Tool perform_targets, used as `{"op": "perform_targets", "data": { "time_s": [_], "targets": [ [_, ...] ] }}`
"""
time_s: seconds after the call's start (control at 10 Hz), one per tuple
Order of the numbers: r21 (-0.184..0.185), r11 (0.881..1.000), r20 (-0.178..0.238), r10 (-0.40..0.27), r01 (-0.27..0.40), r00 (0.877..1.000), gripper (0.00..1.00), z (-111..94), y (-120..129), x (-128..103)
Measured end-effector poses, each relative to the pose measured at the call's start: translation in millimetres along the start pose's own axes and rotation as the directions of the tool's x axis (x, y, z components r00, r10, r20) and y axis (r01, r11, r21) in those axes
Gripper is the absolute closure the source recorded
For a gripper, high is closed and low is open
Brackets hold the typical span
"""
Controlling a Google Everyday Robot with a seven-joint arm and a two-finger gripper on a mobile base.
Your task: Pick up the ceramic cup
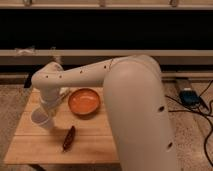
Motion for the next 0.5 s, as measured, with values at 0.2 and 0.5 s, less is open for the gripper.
{"op": "perform_targets", "data": {
  "time_s": [0.2,0.5],
  "targets": [
    [-0.037,0.999,0.029,-0.03,0.031,0.999,1.0,-23,3,2],
    [-0.063,0.996,0.04,-0.058,0.061,0.998,1.0,-39,4,5]
  ]
}}
